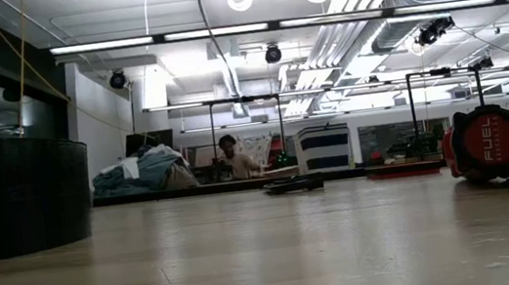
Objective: Coil cords
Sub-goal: Coil the white wire onto the black spool
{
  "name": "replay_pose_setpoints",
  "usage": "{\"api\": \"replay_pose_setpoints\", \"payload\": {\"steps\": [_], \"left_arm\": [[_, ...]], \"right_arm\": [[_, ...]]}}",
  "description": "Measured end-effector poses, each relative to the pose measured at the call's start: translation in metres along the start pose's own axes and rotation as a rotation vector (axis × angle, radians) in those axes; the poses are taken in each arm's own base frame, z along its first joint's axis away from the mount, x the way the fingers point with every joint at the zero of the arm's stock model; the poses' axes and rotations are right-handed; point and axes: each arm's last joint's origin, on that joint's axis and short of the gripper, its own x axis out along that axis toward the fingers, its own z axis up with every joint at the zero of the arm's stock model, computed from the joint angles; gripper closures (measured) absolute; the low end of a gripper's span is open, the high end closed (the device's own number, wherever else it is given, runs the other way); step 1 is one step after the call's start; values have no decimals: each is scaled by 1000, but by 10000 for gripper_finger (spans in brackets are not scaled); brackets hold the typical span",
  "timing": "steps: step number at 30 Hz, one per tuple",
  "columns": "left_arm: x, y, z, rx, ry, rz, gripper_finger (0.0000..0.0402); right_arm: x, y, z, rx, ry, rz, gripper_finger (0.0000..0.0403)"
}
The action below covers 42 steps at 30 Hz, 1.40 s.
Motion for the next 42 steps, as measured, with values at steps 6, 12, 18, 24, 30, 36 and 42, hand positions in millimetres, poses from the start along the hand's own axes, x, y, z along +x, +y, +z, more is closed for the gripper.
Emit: {"api": "replay_pose_setpoints", "payload": {"steps": [6,12,18,24,30,36,42], "left_arm": [[0,0,0,-9,-3,-1,398],[2,-1,1,-13,-24,-9,398],[10,-2,-3,-27,-13,-36,398],[14,-1,-7,-28,2,-36,398],[12,-1,-6,-29,-6,-35,398],[9,-2,-2,-21,-17,-34,398],[7,-2,-2,-21,-20,-35,398]], "right_arm": [[0,1,0,-25,4,25,265],[0,1,-1,-28,17,32,265],[2,0,-4,-33,29,30,265],[4,0,-7,-61,35,29,265],[4,1,-7,-102,35,32,290],[2,2,-7,-103,43,43,299],[-1,2,-2,-101,31,47,300]]}}
